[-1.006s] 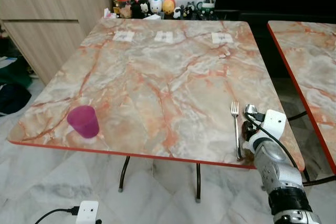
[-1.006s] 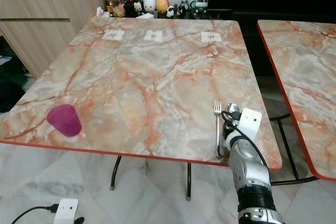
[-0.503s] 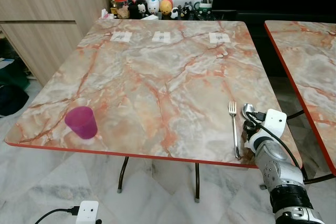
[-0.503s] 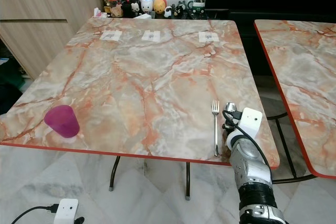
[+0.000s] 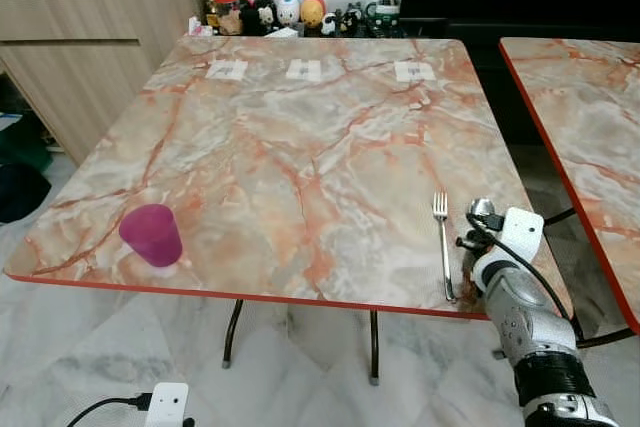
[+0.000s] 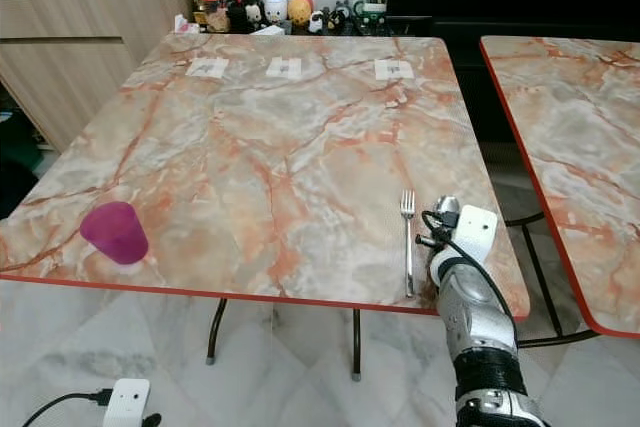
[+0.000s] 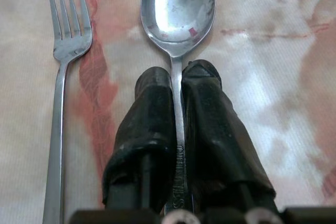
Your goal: Setting the table
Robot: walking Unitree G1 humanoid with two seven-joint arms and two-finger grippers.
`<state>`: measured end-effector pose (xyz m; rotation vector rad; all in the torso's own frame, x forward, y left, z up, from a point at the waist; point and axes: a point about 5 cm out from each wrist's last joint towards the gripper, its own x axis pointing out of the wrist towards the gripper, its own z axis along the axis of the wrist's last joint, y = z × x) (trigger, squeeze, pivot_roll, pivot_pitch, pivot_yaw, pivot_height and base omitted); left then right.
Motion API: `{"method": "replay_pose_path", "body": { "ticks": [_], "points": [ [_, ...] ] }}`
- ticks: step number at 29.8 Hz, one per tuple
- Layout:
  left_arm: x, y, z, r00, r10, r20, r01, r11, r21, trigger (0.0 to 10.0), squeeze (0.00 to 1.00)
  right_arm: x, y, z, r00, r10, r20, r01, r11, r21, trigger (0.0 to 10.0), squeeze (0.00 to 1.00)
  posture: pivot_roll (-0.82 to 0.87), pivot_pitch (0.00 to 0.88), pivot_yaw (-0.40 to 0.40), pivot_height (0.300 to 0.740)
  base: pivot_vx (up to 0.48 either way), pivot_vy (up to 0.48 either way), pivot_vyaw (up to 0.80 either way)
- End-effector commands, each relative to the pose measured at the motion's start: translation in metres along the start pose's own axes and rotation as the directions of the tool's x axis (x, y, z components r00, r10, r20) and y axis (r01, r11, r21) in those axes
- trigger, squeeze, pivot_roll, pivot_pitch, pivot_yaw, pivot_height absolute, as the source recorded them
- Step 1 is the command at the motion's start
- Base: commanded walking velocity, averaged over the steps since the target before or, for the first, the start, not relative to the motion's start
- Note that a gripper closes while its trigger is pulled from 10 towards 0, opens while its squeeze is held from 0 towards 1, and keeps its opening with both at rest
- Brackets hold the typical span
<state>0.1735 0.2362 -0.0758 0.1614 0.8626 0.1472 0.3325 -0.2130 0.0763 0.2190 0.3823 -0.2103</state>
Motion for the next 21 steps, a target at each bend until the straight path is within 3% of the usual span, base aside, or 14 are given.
{"method": "replay_pose_path", "body": {
  "ticks": [1, 9, 10, 11, 12, 15, 19, 21],
  "points": [
    [-0.002, -0.002, -0.008, 0.999, -0.012, -0.032, 0.012, 1.0, 0.006, 10.0, 0.0, 0.0, 0.002, -0.008, 0.999, 0.007, -0.041, -0.007, 1.0, -0.013, 0.0, 0.0, -0.04, 0.068, 0.039, 0.74, 0.0, 0.0, 0.0],
    [-0.002, -0.003, -0.008, 0.999, -0.014, -0.032, 0.014, 1.0, 0.008, 10.0, 0.0, 0.0, 0.002, -0.008, 1.0, -0.012, -0.013, 0.011, 1.0, -0.018, 0.0, 0.0, -0.05, 0.066, 0.039, 0.74, 0.0, 0.0, 0.0],
    [-0.002, -0.004, -0.007, 0.999, -0.016, -0.031, 0.016, 1.0, 0.008, 10.0, 0.0, -0.002, 0.004, 0.001, 0.997, -0.006, 0.072, 0.004, 0.999, 0.032, 9.5, 0.0, -0.05, 0.067, 0.037, 0.74, 0.0, 0.0, 0.0],
    [-0.002, -0.004, -0.007, 0.999, -0.016, -0.031, 0.016, 1.0, 0.008, 10.0, 0.0, -0.002, 0.004, 0.001, 0.997, -0.006, 0.072, 0.004, 0.999, 0.032, 9.5, 0.0, -0.05, 0.067, 0.037, 0.74, 0.0, 0.0, 0.0],
    [-0.001, -0.005, -0.007, 0.999, -0.017, -0.032, 0.018, 1.0, 0.009, 10.0, 0.0, -0.005, 0.003, 0.009, 0.99, -0.013, 0.14, 0.011, 1.0, 0.015, 10.0, 0.0, -0.05, 0.067, 0.037, 0.74, 0.0, 0.0, 0.0],
    [-0.001, -0.006, -0.007, 0.999, -0.021, -0.03, 0.021, 1.0, 0.001, 10.0, 0.0, -0.012, -0.002, 0.026, 0.959, -0.072, 0.275, 0.081, 0.997, -0.02, 10.0, 0.0, -0.05, 0.069, 0.036, 0.74, 0.0, 0.0, 0.0],
    [-0.002, -0.007, -0.008, 0.999, -0.022, -0.032, 0.022, 1.0, 0.007, 10.0, 0.0, -0.021, 0.001, 0.038, 0.926, -0.056, 0.372, 0.049, 0.998, 0.026, 10.0, 0.0, -0.06, 0.072, 0.033, 0.74, 0.0, 0.0, 0.0],
    [-0.002, -0.008, -0.008, 0.999, -0.023, -0.032, 0.024, 1.0, 0.014, 10.0, 0.0, -0.029, 0.007, 0.045, 0.897, -0.001, 0.443, 0.028, 0.998, -0.055, 10.0, 0.0, -0.06, 0.073, 0.033, 0.74, 0.0, 0.0, 0.0]
  ]
}}
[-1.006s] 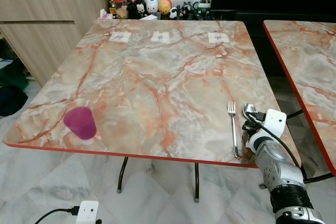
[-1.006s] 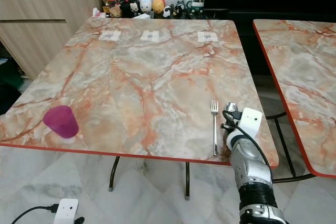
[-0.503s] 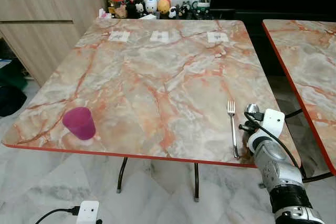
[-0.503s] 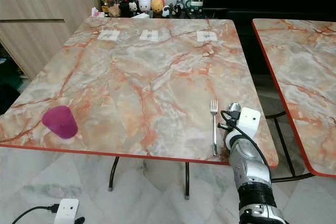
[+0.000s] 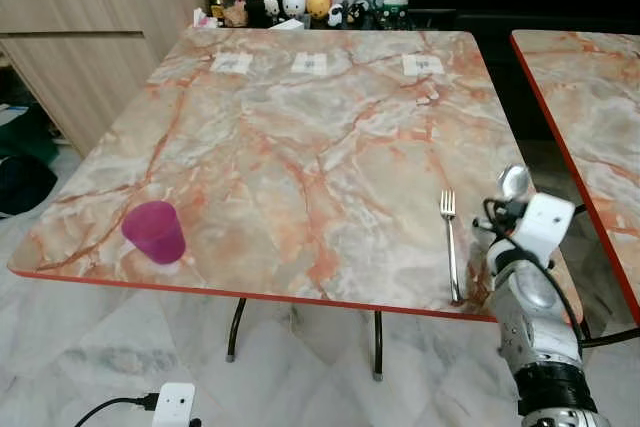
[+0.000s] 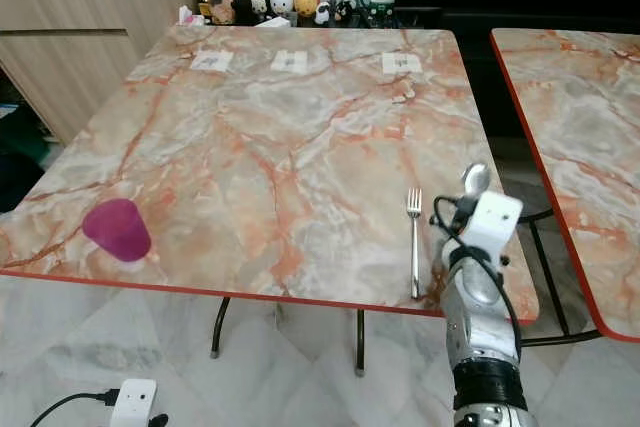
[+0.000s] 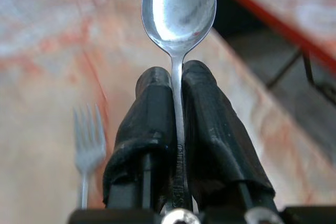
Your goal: Setting the table
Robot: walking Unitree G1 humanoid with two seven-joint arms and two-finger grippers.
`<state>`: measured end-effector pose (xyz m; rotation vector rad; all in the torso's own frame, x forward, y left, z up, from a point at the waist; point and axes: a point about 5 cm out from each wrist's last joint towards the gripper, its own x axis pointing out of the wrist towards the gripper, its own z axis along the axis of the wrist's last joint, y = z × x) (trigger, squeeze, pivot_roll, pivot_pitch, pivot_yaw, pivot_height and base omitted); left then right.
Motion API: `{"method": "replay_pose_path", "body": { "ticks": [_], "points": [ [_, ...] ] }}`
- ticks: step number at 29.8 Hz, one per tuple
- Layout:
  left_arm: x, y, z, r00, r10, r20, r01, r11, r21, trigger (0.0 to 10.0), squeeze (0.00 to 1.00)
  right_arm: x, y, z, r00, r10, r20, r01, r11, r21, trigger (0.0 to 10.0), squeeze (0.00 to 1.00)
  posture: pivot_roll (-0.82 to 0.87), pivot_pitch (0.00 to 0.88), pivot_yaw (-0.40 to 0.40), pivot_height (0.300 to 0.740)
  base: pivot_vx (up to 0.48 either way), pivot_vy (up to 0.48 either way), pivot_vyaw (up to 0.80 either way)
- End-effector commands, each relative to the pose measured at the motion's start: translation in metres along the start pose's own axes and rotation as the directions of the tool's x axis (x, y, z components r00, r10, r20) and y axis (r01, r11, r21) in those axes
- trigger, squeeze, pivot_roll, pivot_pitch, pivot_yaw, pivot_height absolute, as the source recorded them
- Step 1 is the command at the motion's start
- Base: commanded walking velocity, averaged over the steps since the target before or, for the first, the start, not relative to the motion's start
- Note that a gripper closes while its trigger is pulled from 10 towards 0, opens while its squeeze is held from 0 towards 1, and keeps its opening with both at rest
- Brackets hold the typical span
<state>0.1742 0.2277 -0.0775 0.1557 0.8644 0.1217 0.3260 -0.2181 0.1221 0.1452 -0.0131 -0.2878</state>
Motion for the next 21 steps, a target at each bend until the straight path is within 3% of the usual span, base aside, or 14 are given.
{"method": "replay_pose_path", "body": {
  "ticks": [1, 10, 15, 21],
  "points": [
    [-0.002, 0.001, -0.008, 0.999, 0.0, -0.032, 0.0, 1.0, 0.013, 10.0, 0.0, -0.006, 0.007, 0.009, 0.995, 0.055, 0.077, -0.051, 0.997, -0.055, 10.0, 0.0, -0.06, 0.074, 0.032, 0.74, 0.0, 0.0, 0.0],
    [-0.002, -0.003, -0.008, 0.999, -0.013, -0.034, 0.013, 1.0, 0.023, 10.0, 0.0, -0.009, 0.011, 0.014, 0.992, 0.052, 0.113, -0.05, 0.999, -0.019, 10.0, 0.0, -0.07, 0.072, 0.033, 0.74, 0.0, -0.315, 0.0],
    [-0.001, -0.004, -0.007, 0.999, -0.013, -0.031, 0.014, 1.0, 0.022, 10.0, 0.0, -0.01, 0.021, 0.019, 0.986, 0.082, 0.144, -0.085, 0.996, 0.01, 10.0, 0.0, -0.07, 0.068, 0.029, 0.74, 0.0, -0.427, 0.0],
    [-0.001, -0.004, -0.008, 0.999, -0.01, -0.037, 0.011, 1.0, 0.018, 10.0, 0.0, -0.011, 0.029, 0.025, 0.974, 0.142, 0.178, -0.139, 0.99, -0.028, 10.0, 0.0, -0.07, 0.065, 0.023, 0.74, 0.0, -0.456, 0.0]
  ]
}}
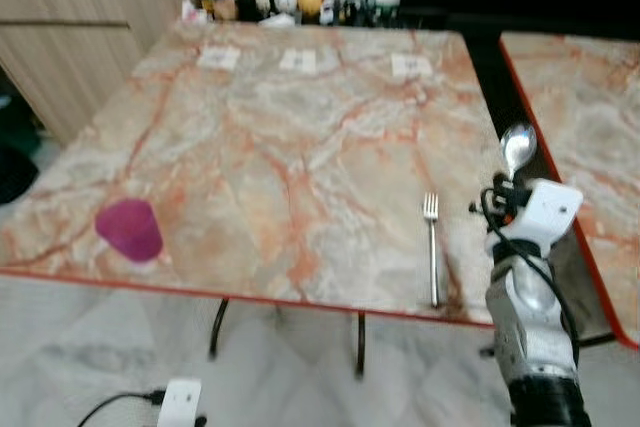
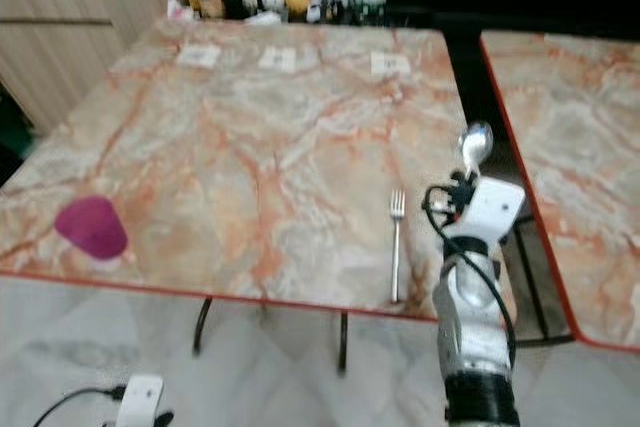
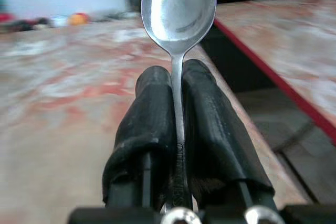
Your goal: Setting the table
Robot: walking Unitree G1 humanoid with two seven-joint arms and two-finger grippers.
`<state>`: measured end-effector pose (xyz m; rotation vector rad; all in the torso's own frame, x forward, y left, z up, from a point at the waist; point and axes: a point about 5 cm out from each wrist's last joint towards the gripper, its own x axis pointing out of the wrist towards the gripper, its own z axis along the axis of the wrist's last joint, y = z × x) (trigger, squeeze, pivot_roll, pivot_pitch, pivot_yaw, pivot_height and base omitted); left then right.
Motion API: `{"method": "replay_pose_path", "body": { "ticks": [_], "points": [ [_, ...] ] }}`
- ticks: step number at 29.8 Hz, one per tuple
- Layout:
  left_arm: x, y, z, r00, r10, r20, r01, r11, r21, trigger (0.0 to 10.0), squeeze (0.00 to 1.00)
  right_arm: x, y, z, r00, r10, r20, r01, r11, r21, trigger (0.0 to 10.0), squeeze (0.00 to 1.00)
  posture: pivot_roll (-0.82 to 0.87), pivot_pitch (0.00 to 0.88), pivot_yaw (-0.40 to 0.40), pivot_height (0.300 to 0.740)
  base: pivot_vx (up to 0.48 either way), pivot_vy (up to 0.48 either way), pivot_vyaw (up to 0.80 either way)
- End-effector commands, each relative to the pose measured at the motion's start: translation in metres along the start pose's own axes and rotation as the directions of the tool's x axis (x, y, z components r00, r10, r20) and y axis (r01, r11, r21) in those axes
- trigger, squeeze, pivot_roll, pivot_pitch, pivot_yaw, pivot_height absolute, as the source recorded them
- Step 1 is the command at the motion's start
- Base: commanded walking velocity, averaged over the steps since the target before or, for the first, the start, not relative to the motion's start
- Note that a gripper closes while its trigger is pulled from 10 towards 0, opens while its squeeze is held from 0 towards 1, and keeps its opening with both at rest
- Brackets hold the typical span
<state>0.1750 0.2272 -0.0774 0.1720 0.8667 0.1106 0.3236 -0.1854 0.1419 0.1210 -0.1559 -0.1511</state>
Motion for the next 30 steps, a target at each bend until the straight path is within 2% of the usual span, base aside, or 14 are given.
{"method": "replay_pose_path", "body": {
  "ticks": [1, 3, 7, 9, 14, 16, 26, 30],
  "points": [
    [-0.002, -0.004, -0.008, 0.999, -0.007, -0.037, 0.007, 1.0, -0.001, 10.0, 0.0, 0.001, -0.004, 0.01, 0.999, 0.008, 0.049, -0.006, 0.999, -0.032, 10.0, 0.0, -0.08, 0.066, 0.018, 0.74, 0.0, -0.458, 0.0],
    [-0.002, -0.004, -0.009, 0.999, -0.004, -0.04, 0.004, 1.0, -0.007, 10.0, 0.0, 0.0, -0.001, 0.012, 0.997, 0.052, 0.052, -0.046, 0.992, -0.121, 10.0, 0.0, -0.08, 0.066, 0.018, 0.74, 0.0, -0.458, 0.0],
    [-0.002, -0.007, -0.01, 0.999, -0.006, -0.045, 0.005, 1.0, -0.011, 10.0, 0.0, -0.005, 0.002, 0.016, 0.987, 0.143, 0.077, -0.122, 0.967, -0.223, 10.0, 0.0, -0.09, 0.066, 0.006, 0.74, 0.0, -0.458, 0.0],
    [-0.002, -0.008, -0.01, 0.999, -0.007, -0.046, 0.006, 1.0, -0.012, 10.0, 0.0, -0.007, 0.001, 0.015, 0.986, 0.15, 0.071, -0.129, 0.963, -0.238, 10.0, 0.0, -0.09, 0.066, 0.003, 0.74, 0.0, -0.458, 0.0],
    [-0.002, -0.009, -0.011, 0.999, -0.007, -0.047, 0.006, 1.0, -0.015, 10.0, 0.0, -0.01, -0.008, 0.016, 0.991, 0.114, 0.075, -0.095, 0.971, -0.221, 10.0, 0.0, -0.09, 0.066, 0.001, 0.74, 0.0, -0.457, 0.0],
    [-0.003, -0.009, -0.012, 0.999, -0.007, -0.05, 0.006, 1.0, -0.016, 10.0, 0.0, -0.012, -0.013, 0.017, 0.995, 0.068, 0.077, -0.05, 0.976, -0.211, 10.0, 0.0, -0.1, 0.067, 0.003, 0.74, 0.0, -0.458, 0.0],
    [-0.003, -0.007, -0.013, 0.998, -0.006, -0.058, 0.005, 1.0, -0.009, 10.0, 0.0, -0.017, -0.01, 0.015, 0.995, 0.054, 0.08, -0.041, 0.986, -0.161, 10.0, 0.0, -0.1, 0.068, 0.01, 0.74, 0.0, -0.457, -0.69],
    [-0.003, -0.006, -0.014, 0.998, -0.006, -0.06, 0.006, 1.0, -0.005, 10.0, 0.0, -0.016, -0.008, 0.018, 0.995, 0.042, 0.093, -0.028, 0.989, -0.144, 10.0, 0.0, -0.1, 0.069, 0.016, 0.74, 0.0, -0.456, 0.0]
  ]
}}
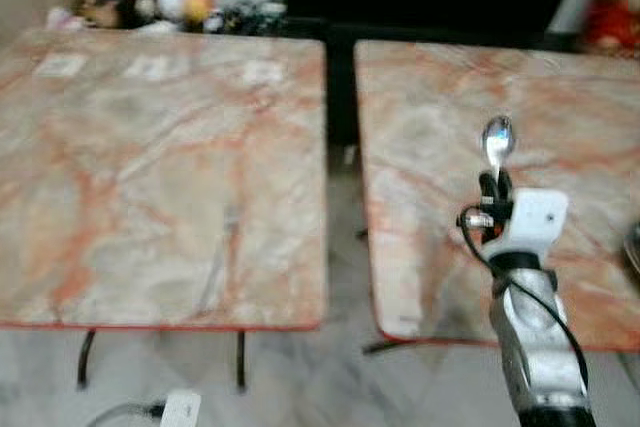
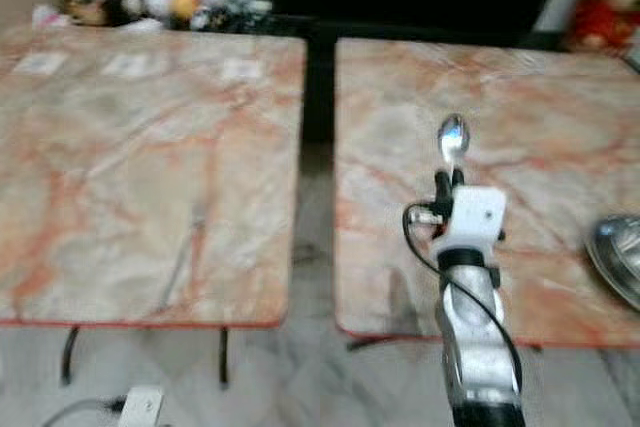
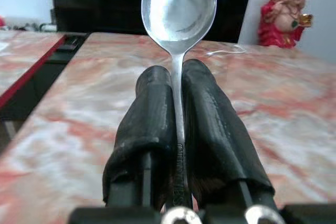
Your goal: Setting the table
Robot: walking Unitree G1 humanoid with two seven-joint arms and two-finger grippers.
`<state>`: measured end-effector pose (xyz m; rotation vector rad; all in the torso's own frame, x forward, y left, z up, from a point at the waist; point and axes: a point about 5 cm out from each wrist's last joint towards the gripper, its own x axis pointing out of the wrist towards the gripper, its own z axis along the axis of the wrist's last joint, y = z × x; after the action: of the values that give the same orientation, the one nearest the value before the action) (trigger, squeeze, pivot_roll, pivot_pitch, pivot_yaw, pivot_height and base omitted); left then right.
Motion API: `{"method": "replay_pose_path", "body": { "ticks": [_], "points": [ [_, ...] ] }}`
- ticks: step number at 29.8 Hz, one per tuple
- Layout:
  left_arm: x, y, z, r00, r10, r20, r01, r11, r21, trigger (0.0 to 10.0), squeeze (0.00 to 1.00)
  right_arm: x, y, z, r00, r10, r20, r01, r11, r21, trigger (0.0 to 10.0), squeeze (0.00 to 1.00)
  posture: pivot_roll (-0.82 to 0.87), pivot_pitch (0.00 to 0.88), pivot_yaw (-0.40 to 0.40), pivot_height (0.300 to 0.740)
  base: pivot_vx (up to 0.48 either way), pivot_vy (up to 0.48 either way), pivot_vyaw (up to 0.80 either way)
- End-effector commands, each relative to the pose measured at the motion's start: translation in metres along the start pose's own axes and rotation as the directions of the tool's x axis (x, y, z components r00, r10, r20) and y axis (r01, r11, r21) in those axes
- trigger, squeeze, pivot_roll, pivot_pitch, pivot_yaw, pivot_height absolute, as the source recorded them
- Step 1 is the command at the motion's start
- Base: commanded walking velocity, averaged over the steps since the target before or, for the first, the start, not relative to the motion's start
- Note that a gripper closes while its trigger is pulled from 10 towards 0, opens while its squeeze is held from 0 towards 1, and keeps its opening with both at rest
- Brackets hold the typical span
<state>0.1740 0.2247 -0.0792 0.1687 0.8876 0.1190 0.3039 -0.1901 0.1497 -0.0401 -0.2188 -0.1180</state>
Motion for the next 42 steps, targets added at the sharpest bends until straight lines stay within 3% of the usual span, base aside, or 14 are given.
{"method": "replay_pose_path", "body": {
  "ticks": [1, 14, 25, 29, 33, 39, 42],
  "points": [
    [-0.003, -0.003, -0.012, 0.999, -0.011, -0.039, 0.011, 1.0, 0.0, 10.0, 0.0, 0.002, -0.003, 0.006, 1.0, -0.016, 0.022, 0.016, 1.0, 0.008, 10.0, 0.0, -0.1, 0.069, 0.016, 0.74, 0.0, -0.454, 0.0],
    [-0.003, -0.001, -0.014, 0.999, -0.009, -0.046, 0.01, 1.0, 0.013, 10.0, 0.0, 0.006, -0.004, 0.01, 0.999, -0.022, 0.035, 0.022, 1.0, 0.002, 10.0, 0.0, -0.1, 0.07, 0.026, 0.74, 0.0, -0.439, 0.0],
    [-0.004, 0.001, -0.015, 0.999, -0.013, -0.052, 0.015, 0.999, 0.029, 10.0, 0.0, 0.008, -0.014, 0.012, 0.997, -0.072, 0.039, 0.071, 0.997, 0.01, 10.0, 0.0, -0.11, 0.055, 0.034, 0.74, 0.0, -0.432, 0.0],
    [-0.004, 0.001, -0.015, 0.999, -0.01, -0.05, 0.011, 0.999, 0.032, 10.0, 0.0, 0.01, -0.02, 0.013, 0.995, -0.091, 0.04, 0.091, 0.996, -0.004, 10.0, 0.0, -0.11, 0.052, 0.034, 0.74, 0.0, -0.323, 0.0],
    [-0.003, 0.003, -0.011, 0.999, -0.005, -0.038, 0.006, 0.999, 0.031, 10.0, 0.0, 0.014, -0.04, 0.009, 0.987, -0.16, -0.008, 0.16, 0.986, -0.047, 10.0, 0.0, -0.1, 0.04, 0.033, 0.74, 0.0, 0.0, 0.0],
    [-0.002, 0.004, -0.008, 1.0, -0.003, -0.022, 0.003, 1.0, 0.03, 10.0, 0.0, 0.023, -0.057, 0.009, 0.979, -0.197, -0.055, 0.191, 0.977, -0.098, 10.0, 0.0, -0.1, 0.047, 0.035, 0.74, 0.0, 0.0, 0.0],
    [-0.002, 0.004, -0.006, 1.0, -0.002, -0.014, 0.002, 1.0, 0.026, 10.0, 0.0, 0.031, -0.061, 0.008, 0.977, -0.185, -0.107, 0.178, 0.981, -0.076, 10.0, 0.0, -0.11, 0.053, 0.036, 0.74, 0.0, 0.0, 0.0]
  ]
}}
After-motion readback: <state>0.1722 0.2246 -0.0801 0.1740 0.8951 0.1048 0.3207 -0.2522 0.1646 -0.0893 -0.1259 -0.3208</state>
